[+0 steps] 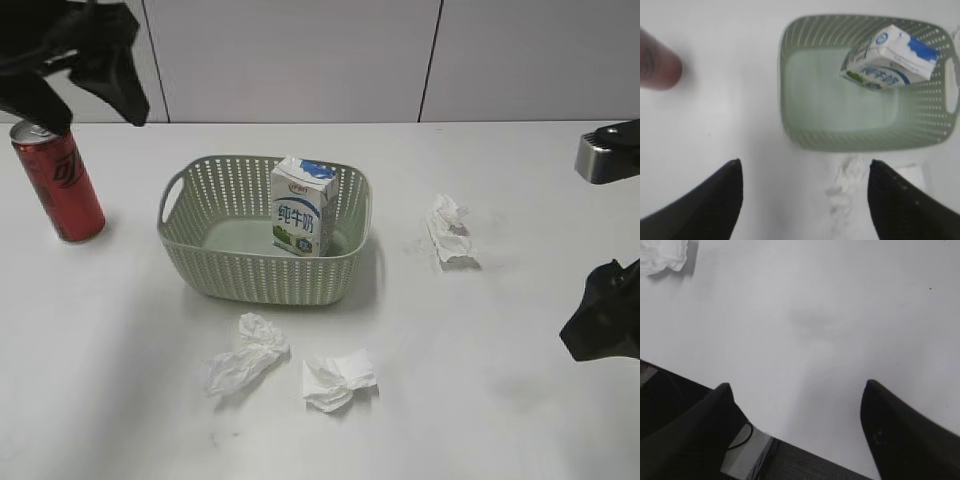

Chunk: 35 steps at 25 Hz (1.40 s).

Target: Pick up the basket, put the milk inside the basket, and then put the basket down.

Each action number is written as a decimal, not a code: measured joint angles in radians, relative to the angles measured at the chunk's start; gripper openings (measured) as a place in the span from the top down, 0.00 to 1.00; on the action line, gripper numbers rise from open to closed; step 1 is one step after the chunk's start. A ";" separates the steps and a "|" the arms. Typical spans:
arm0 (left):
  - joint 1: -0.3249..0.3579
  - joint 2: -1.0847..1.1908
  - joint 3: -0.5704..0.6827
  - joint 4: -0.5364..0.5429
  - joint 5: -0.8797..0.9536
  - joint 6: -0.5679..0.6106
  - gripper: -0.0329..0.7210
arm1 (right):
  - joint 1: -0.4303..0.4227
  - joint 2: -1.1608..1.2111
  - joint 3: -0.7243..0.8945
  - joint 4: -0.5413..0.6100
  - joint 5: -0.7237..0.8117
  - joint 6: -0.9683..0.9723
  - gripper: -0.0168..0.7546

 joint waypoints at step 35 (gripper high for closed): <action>0.000 -1.475 0.855 0.207 0.029 0.079 0.18 | 0.000 -1.129 0.347 -0.124 0.051 0.088 0.21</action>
